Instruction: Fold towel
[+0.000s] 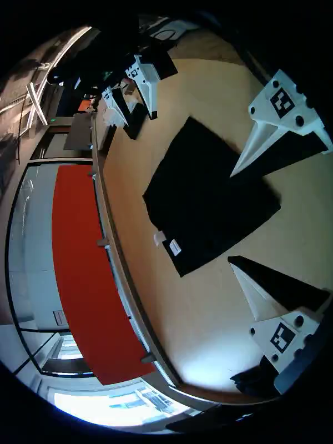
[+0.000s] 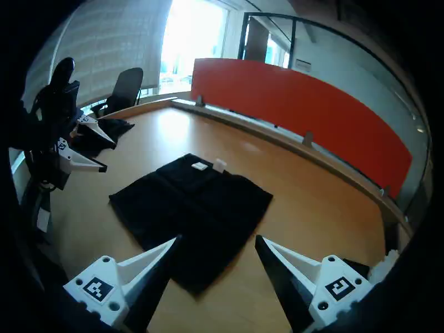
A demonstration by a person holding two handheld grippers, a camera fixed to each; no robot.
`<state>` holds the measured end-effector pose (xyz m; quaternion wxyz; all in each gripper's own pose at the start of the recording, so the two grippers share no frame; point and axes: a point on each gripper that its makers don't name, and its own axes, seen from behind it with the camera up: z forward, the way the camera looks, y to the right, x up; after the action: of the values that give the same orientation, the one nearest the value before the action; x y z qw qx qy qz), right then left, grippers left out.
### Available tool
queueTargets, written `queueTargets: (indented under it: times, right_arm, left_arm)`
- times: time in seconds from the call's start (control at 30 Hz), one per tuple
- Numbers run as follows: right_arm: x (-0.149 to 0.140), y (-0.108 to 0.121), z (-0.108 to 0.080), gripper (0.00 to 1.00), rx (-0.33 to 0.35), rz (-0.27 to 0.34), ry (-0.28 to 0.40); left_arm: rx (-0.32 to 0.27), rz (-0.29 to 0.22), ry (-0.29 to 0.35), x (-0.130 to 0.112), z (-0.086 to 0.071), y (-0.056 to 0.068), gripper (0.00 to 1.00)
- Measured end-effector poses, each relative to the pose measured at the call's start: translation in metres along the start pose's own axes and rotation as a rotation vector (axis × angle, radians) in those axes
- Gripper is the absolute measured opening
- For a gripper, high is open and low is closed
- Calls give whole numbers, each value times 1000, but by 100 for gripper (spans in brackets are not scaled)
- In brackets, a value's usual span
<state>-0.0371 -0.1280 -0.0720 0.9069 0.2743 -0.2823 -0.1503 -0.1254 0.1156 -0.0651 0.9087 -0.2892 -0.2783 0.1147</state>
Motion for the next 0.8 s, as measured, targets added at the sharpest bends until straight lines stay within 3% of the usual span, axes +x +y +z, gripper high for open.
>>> queueTargets:
  times: [0.8]
  right_arm:
    - [-75, -29, 32, 100, 82, -12, -143]
  left_arm:
    - [-77, 4, -157, -71, 32, 20, 94]
